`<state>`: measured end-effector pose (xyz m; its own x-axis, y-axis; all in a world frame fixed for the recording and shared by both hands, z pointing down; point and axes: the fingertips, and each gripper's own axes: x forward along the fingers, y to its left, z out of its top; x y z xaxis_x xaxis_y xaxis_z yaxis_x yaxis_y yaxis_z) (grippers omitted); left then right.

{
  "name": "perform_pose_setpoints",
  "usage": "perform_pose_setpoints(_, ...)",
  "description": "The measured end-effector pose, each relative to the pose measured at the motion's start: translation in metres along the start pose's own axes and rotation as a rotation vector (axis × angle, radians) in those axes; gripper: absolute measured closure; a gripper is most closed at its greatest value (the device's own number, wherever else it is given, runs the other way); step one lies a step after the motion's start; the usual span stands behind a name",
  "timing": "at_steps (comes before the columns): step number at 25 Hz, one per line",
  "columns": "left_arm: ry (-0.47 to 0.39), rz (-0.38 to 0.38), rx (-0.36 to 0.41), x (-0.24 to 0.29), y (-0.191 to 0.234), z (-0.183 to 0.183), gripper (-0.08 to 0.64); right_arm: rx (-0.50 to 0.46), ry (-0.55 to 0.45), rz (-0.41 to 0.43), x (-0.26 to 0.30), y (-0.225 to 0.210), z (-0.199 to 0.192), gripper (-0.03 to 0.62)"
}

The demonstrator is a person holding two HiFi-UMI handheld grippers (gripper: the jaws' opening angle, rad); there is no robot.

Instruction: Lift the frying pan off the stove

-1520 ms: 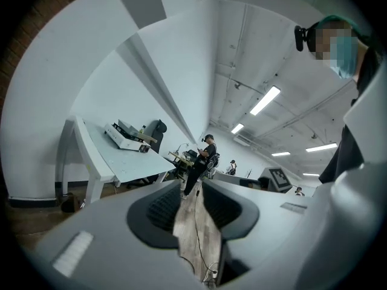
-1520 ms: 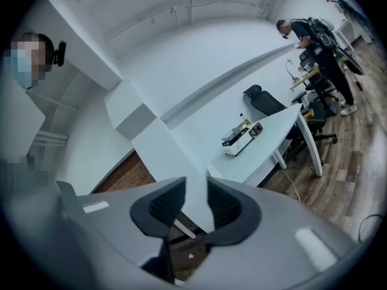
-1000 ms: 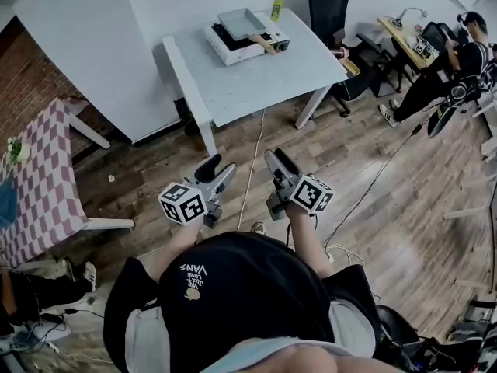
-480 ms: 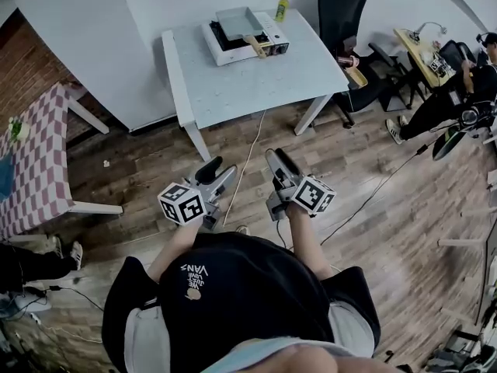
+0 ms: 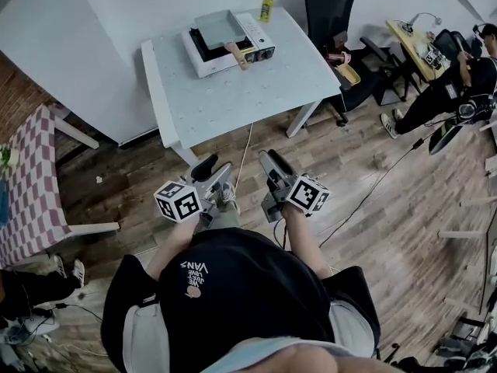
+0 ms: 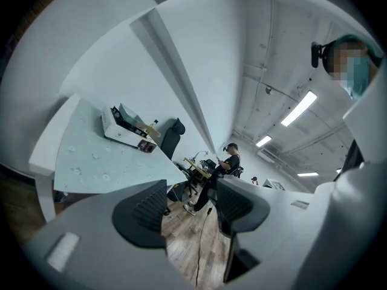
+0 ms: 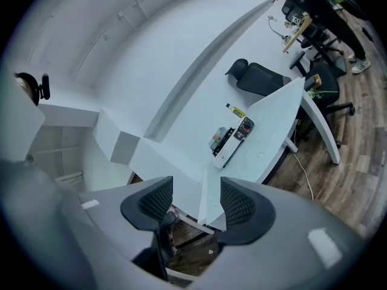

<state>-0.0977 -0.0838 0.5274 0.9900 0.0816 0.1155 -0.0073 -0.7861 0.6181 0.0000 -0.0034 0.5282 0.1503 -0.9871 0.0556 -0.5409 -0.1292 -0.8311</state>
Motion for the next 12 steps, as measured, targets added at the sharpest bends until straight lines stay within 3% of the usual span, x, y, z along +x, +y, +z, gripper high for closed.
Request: perform_pose_setpoints(12,-0.007,-0.049,-0.031,0.099,0.071,0.083,0.319,-0.024,0.003,-0.045,0.110,-0.038,0.084,0.356)
